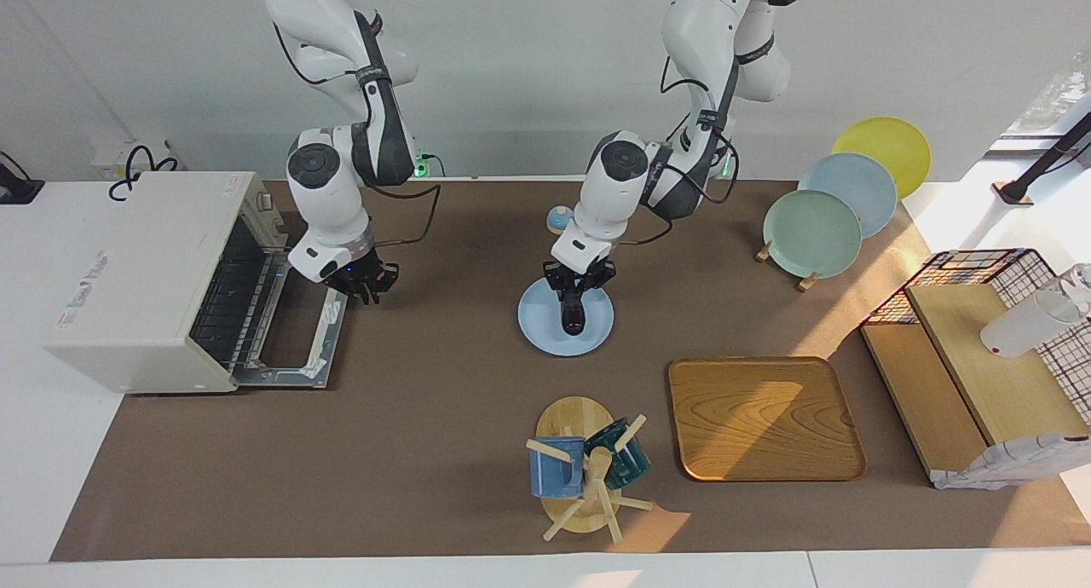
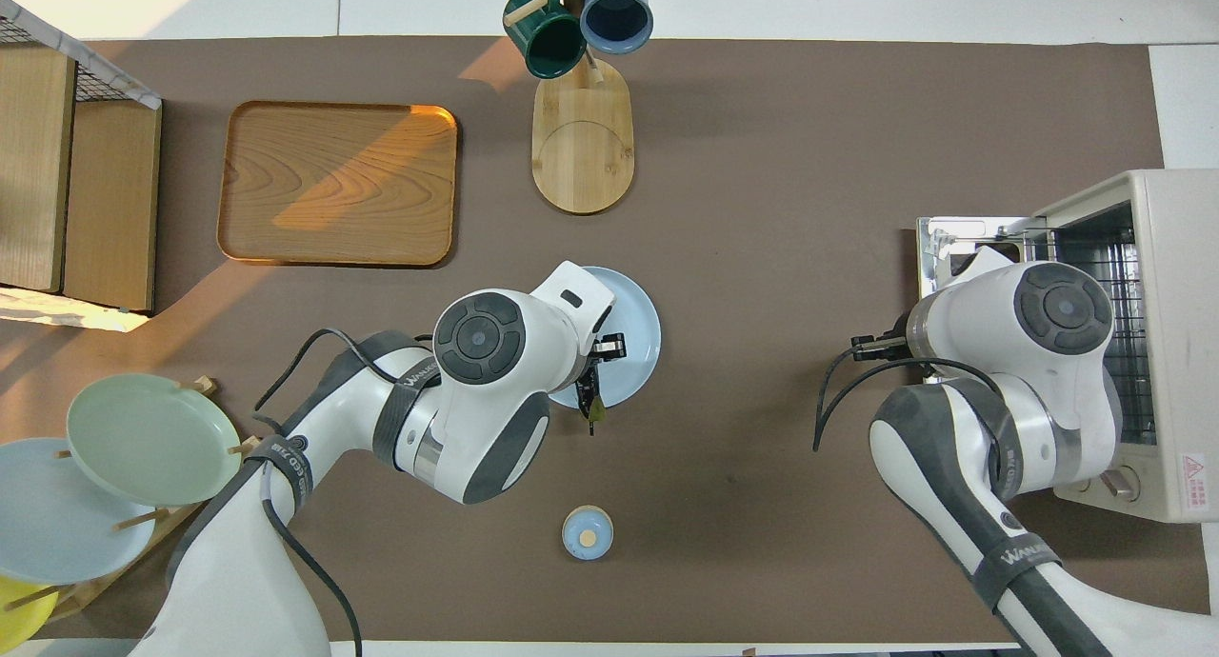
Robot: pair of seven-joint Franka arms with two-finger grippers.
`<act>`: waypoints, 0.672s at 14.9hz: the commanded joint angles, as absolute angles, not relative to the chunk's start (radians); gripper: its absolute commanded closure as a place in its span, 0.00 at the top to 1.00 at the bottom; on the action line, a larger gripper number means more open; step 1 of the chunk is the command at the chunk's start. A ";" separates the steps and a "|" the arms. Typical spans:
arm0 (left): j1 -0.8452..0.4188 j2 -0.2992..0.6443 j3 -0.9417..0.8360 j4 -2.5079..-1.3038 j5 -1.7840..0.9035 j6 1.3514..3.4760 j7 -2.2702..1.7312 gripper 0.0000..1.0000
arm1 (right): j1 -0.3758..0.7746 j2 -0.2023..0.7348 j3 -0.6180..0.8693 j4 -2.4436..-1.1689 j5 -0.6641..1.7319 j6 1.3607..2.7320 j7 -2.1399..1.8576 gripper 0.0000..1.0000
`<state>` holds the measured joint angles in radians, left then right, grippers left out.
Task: Put eggplant into oven
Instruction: 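Carry the eggplant with the left gripper and lower it onto the blue plate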
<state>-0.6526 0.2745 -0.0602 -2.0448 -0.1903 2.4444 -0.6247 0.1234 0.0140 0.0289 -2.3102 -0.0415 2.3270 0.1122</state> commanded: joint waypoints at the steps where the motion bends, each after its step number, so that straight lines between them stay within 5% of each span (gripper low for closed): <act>1: -0.686 0.290 -0.040 -2.048 -0.212 2.482 -0.627 0.00 | 0.112 -0.034 0.025 -2.278 -0.017 2.245 0.124 0.94; 2: -0.683 0.291 -0.040 -2.042 -0.212 2.471 -0.623 0.06 | 0.112 -0.037 0.023 -2.240 -0.017 2.176 0.126 1.00; 3: -0.680 0.288 -0.040 -2.042 -0.210 2.465 -0.615 0.99 | 0.115 -0.040 0.025 -2.196 -0.017 2.083 0.124 1.00; 7: -0.628 0.221 -0.031 -1.991 -0.210 2.291 -0.553 1.00 | 0.124 -0.052 0.026 -1.988 -0.003 1.811 0.124 1.00; 10: -0.491 0.169 -0.031 -1.854 -0.210 2.058 -0.415 1.00 | 0.112 -0.069 0.017 -1.983 0.040 1.773 0.115 1.00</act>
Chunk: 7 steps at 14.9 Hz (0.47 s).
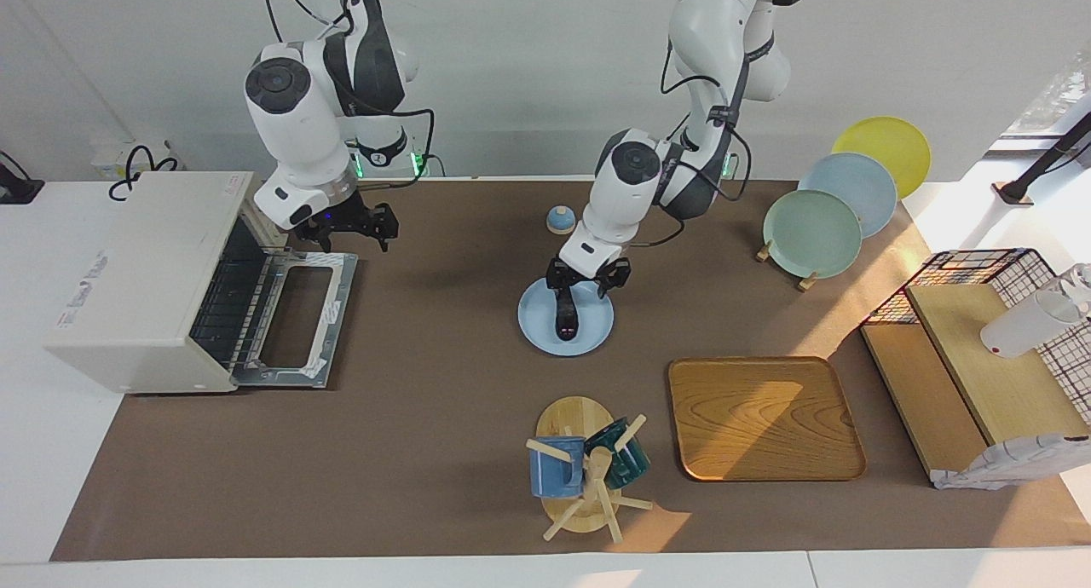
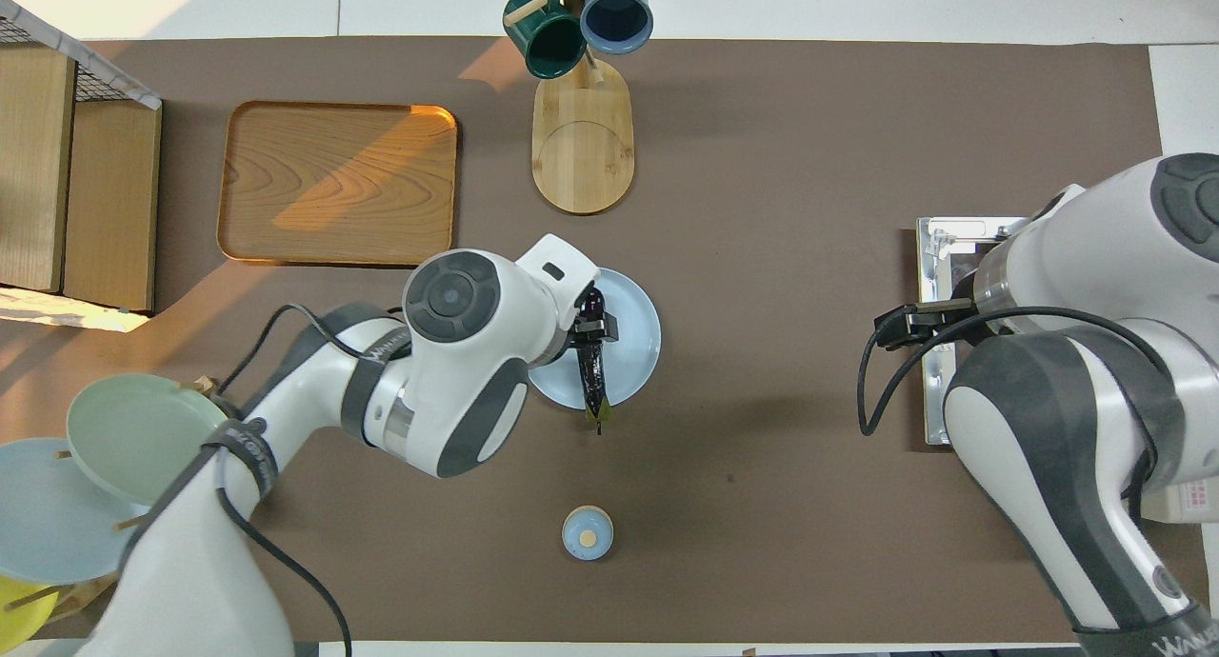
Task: Put eggplant into oven
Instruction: 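Carry the eggplant with the left gripper and lower it onto the blue plate, then withdraw the left gripper while the right gripper reaches toward the plate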
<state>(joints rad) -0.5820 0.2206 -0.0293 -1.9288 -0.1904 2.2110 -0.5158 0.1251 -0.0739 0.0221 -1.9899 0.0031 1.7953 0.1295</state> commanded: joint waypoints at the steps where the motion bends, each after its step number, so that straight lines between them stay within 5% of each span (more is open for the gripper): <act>1: -0.441 0.170 -0.031 -1.794 -0.206 1.992 -0.378 1.00 | 0.112 -0.069 0.015 -1.985 0.040 1.769 0.104 1.00; 7: -0.236 0.137 -0.026 -1.675 -0.115 1.847 -0.226 1.00 | 0.214 -0.041 0.043 -1.882 0.040 1.689 0.126 1.00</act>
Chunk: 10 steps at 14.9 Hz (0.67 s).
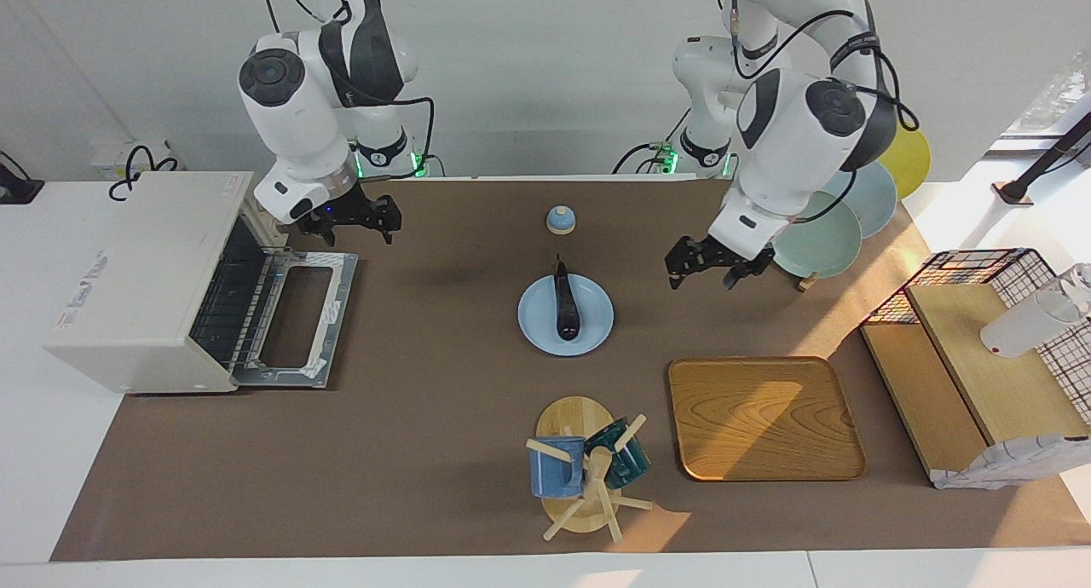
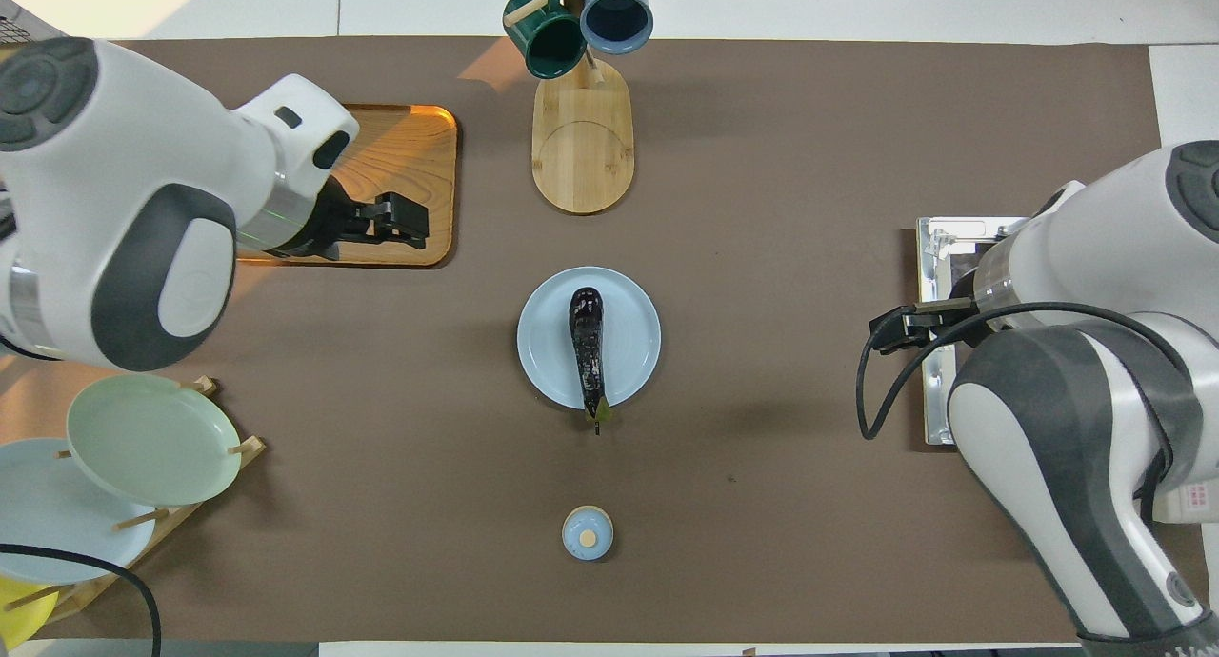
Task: Put eggplant into oven
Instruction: 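Withdraw the left gripper while the right gripper reaches toward the plate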
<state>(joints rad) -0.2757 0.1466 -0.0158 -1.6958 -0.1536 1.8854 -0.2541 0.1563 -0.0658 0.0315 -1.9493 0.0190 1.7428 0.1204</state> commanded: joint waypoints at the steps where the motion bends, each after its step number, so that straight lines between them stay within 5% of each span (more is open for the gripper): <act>1: -0.215 0.120 -0.026 -1.677 -0.110 1.833 -0.200 1.00 | 0.269 -0.041 0.043 -1.881 0.040 1.693 0.182 1.00; 3: -0.174 0.097 -0.026 -1.678 -0.091 1.789 -0.128 1.00 | 0.407 -0.029 0.043 -1.858 0.035 1.730 0.347 1.00; 6: -0.111 0.057 -0.026 -1.693 -0.078 1.737 -0.020 1.00 | 0.558 0.125 0.046 -1.706 0.040 1.807 0.541 1.00; 10: -0.094 -0.014 -0.026 -1.768 -0.040 1.720 0.000 1.00 | 0.743 0.500 0.046 -1.346 -0.012 1.848 0.737 1.00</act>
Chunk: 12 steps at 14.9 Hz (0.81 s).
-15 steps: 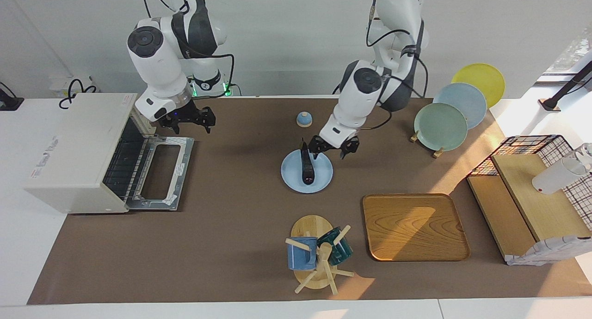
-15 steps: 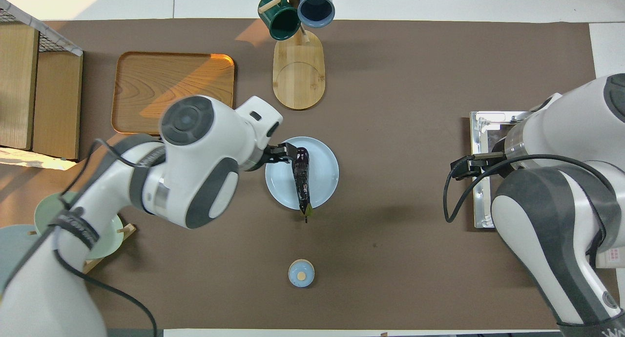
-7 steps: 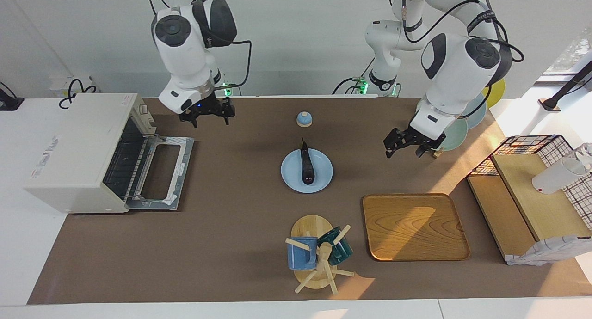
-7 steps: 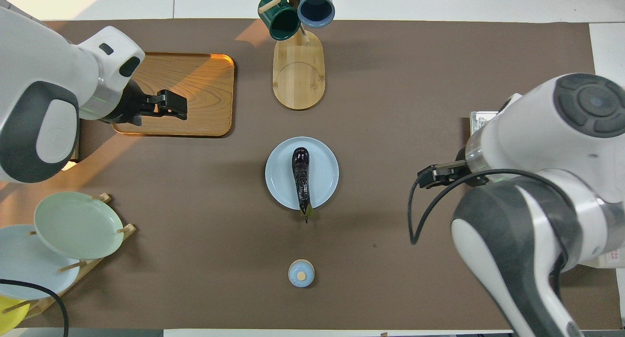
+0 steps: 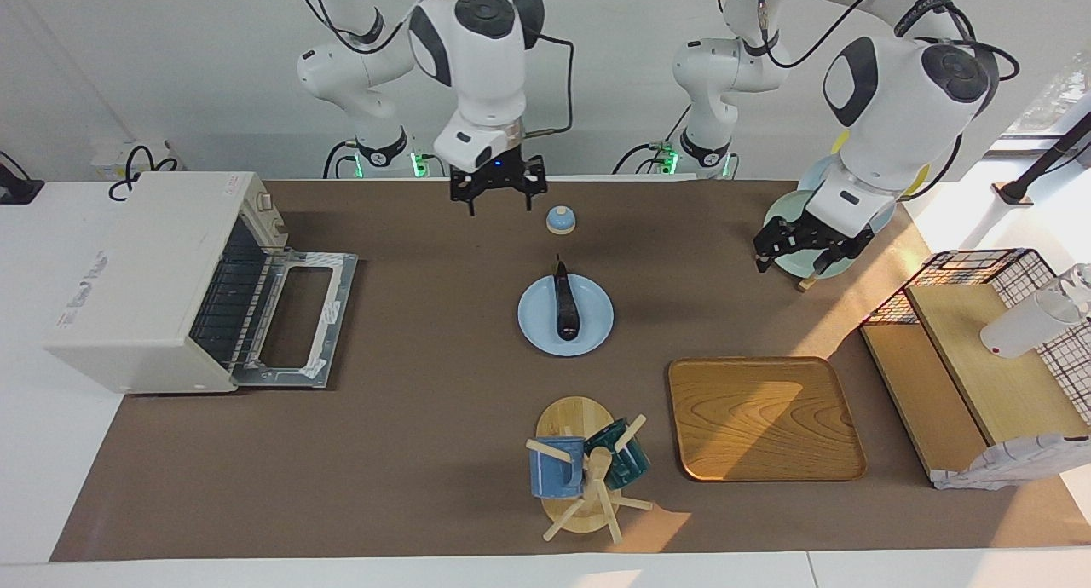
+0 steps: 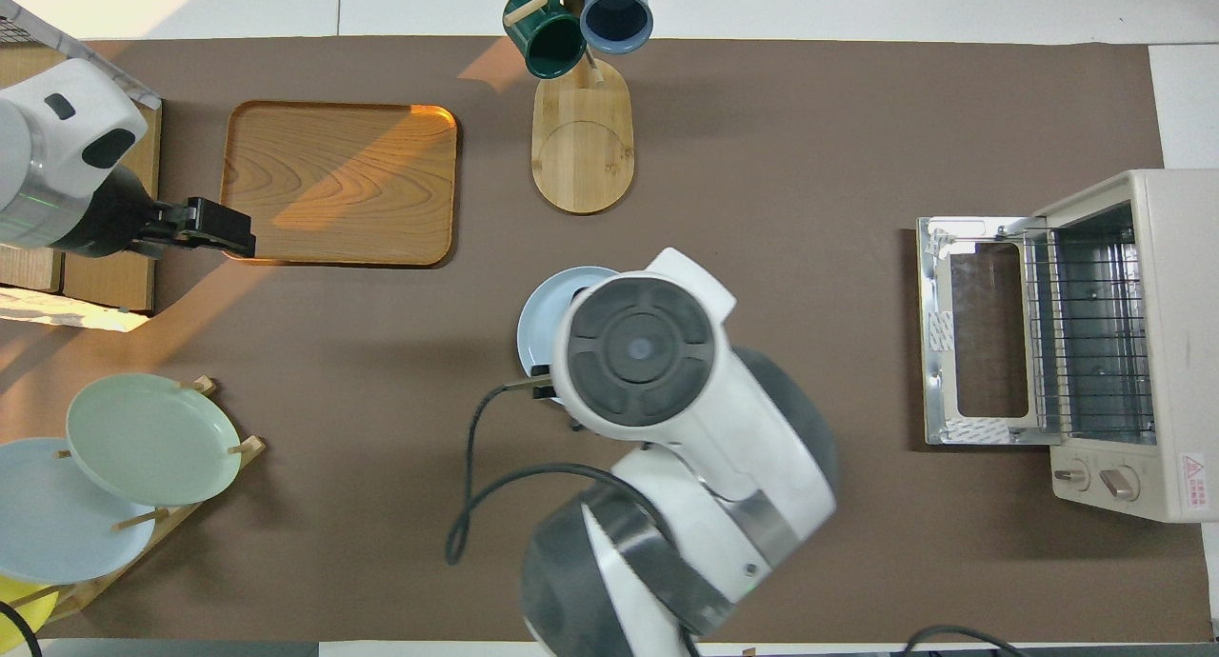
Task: Put eggplant into oven
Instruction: 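Grasp the eggplant on the blue plate with the right gripper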
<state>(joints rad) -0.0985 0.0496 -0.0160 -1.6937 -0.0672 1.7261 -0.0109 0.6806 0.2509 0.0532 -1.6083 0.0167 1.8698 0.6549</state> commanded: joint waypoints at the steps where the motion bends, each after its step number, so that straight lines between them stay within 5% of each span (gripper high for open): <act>1: -0.094 -0.024 -0.026 -1.784 -0.038 1.718 -0.002 1.00 | 0.779 0.600 0.048 -1.256 -0.067 1.858 0.824 1.00; 7: -0.106 -0.012 -0.035 -1.691 0.023 1.611 -0.003 1.00 | 0.782 0.666 0.049 -1.336 -0.138 2.120 0.848 1.00; 12: -0.059 0.012 -0.038 -1.635 0.015 1.641 0.003 1.00 | 0.764 0.654 0.049 -1.465 -0.196 2.178 0.813 0.65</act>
